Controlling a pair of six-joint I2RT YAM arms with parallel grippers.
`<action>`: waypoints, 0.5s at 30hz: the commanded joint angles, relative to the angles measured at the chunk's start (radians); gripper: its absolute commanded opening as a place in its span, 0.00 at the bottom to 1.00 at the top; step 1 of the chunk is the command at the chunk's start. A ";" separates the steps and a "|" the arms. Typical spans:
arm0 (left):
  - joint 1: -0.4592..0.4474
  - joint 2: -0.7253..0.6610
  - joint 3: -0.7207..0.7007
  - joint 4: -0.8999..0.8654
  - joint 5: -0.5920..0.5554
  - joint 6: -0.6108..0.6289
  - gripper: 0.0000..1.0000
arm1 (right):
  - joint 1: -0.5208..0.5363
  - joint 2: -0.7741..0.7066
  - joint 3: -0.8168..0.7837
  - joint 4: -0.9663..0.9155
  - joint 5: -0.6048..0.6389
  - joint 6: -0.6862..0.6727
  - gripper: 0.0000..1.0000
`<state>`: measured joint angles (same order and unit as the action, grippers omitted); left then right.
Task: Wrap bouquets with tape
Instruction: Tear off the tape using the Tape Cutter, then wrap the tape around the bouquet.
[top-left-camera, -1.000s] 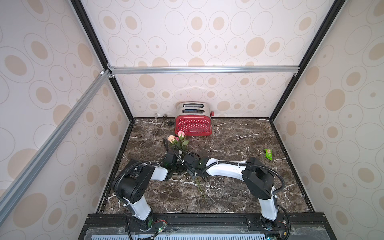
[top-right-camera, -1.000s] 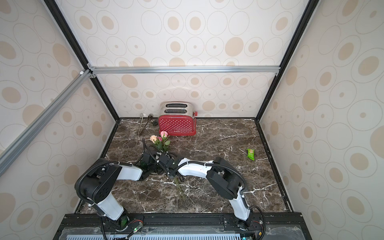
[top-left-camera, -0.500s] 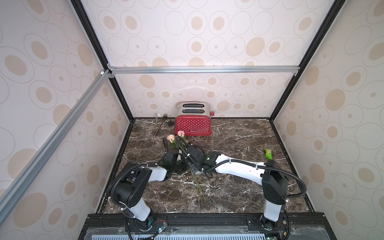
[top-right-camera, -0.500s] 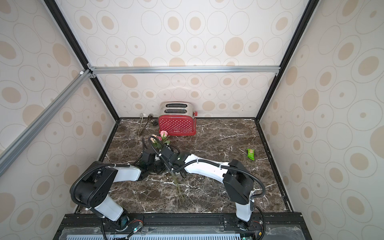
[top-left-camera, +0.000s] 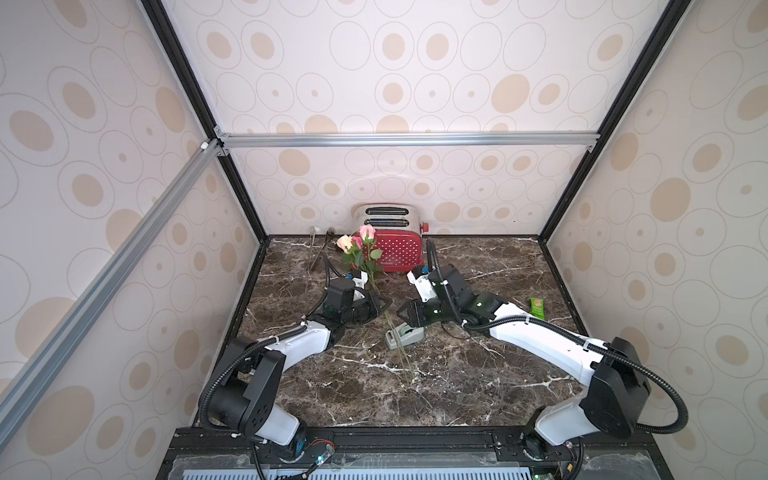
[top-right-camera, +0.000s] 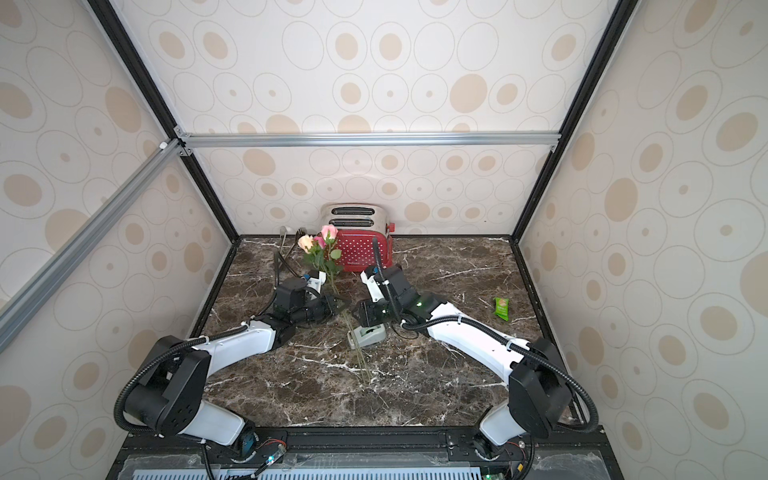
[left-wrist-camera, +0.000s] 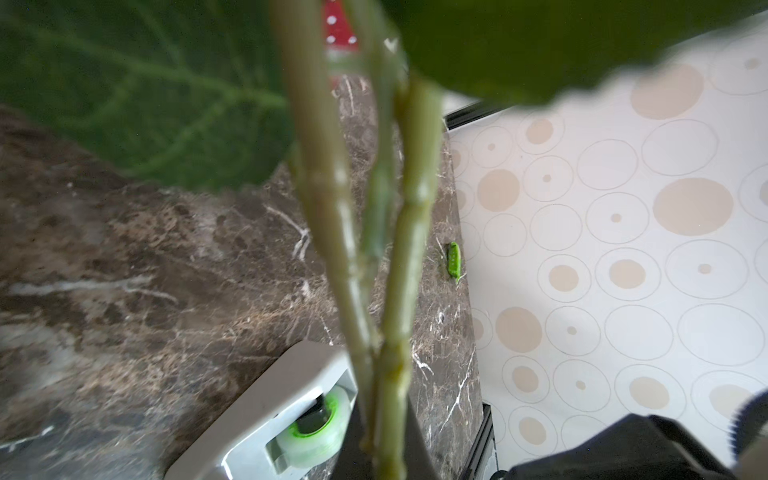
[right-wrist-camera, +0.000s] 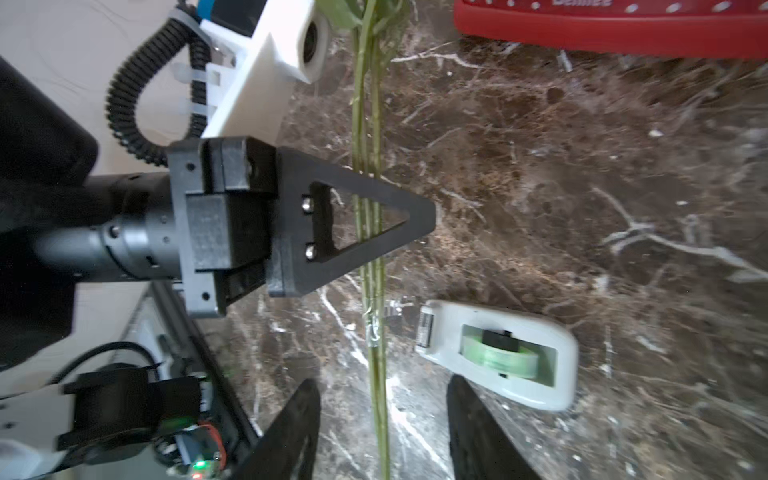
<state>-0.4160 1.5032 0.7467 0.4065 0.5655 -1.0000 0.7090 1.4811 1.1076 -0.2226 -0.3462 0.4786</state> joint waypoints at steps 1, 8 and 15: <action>0.008 -0.014 0.056 0.029 0.028 0.020 0.00 | -0.020 -0.026 -0.027 0.140 -0.204 0.078 0.47; 0.008 -0.024 0.055 0.071 0.049 -0.012 0.00 | -0.006 0.028 0.045 0.053 -0.197 0.016 0.45; 0.008 -0.053 0.038 0.089 0.066 -0.020 0.00 | 0.018 0.095 0.118 0.001 -0.140 -0.015 0.43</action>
<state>-0.4156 1.4929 0.7723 0.4416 0.6086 -1.0122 0.7136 1.5524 1.1946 -0.1879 -0.5117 0.4854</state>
